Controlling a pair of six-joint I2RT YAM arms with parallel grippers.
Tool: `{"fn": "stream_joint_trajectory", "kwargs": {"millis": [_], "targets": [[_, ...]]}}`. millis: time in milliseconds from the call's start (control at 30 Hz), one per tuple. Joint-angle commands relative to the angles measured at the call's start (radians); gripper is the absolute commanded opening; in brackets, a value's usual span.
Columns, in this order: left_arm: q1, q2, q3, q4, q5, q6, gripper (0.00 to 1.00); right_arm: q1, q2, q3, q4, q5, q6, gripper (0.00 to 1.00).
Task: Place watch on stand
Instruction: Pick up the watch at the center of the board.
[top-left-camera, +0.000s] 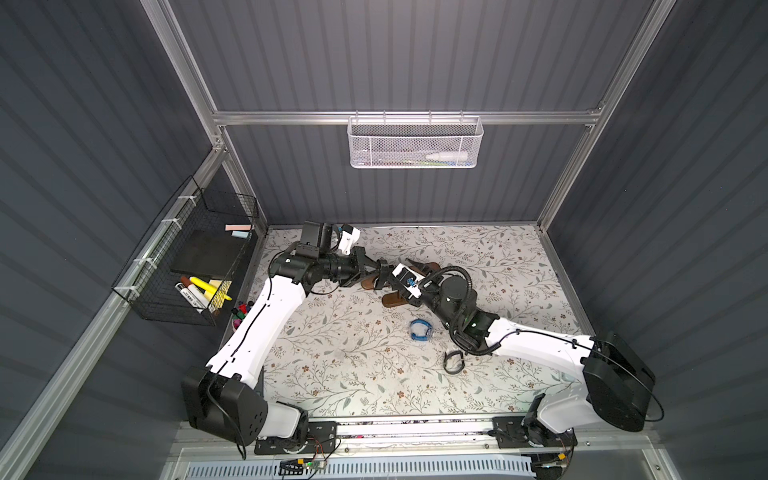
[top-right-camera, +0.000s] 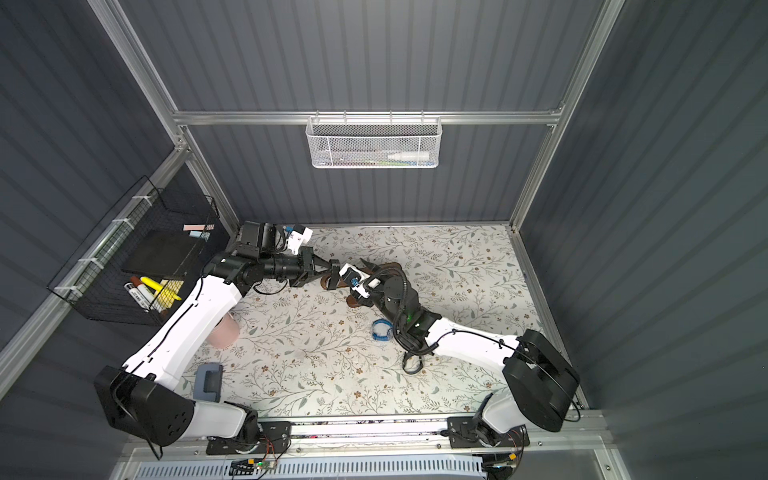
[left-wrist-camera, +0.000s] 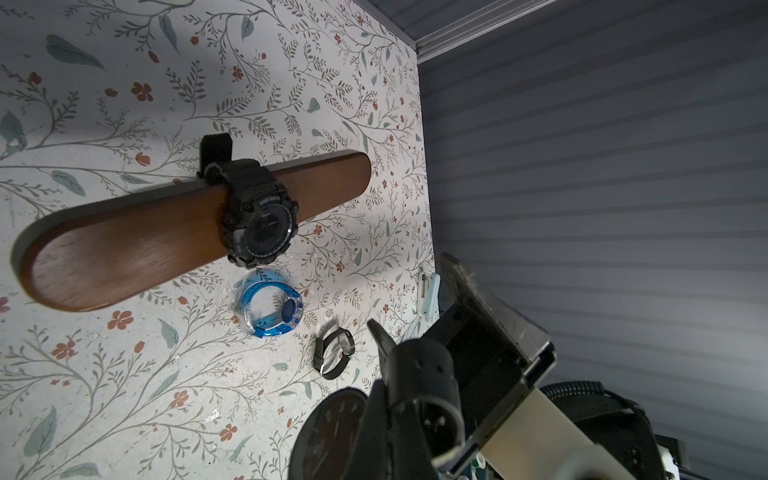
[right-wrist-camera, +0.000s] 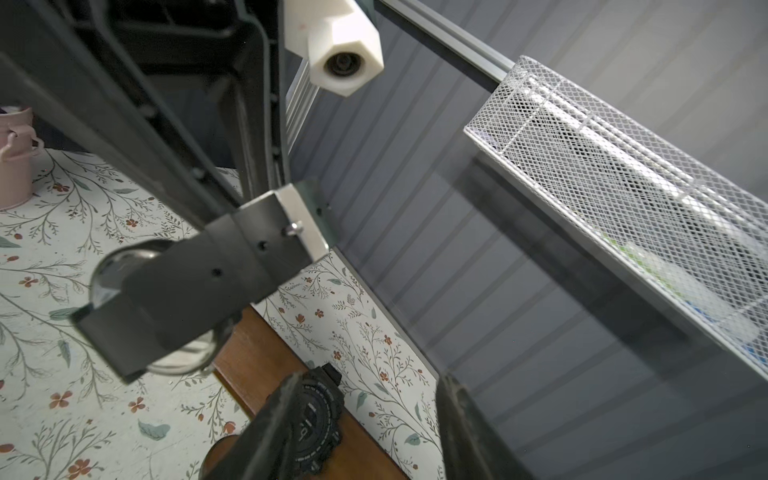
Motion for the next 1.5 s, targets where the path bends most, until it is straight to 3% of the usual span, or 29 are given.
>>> {"fn": "stream_joint_trajectory", "kwargs": {"millis": [0,1133,1233,1333,1467], "targets": [[0.004,-0.007,-0.016,0.016,0.022,-0.002,0.00,-0.003,-0.015,0.021,0.027,-0.052,-0.024,0.55],[0.007,0.014,-0.091,0.055,0.000,0.020,0.00,0.003,-0.009,0.043,0.053,-0.229,0.090,0.54],[0.007,0.026,-0.107,0.062,0.014,0.044,0.00,0.003,-0.007,0.043,0.063,-0.235,0.112,0.54],[0.007,0.050,-0.102,0.013,0.006,0.143,0.00,0.004,-0.007,0.046,0.067,-0.237,0.127,0.54],[0.007,0.042,-0.122,0.008,0.029,0.136,0.00,0.004,-0.012,0.047,0.065,-0.239,0.143,0.53]]}}
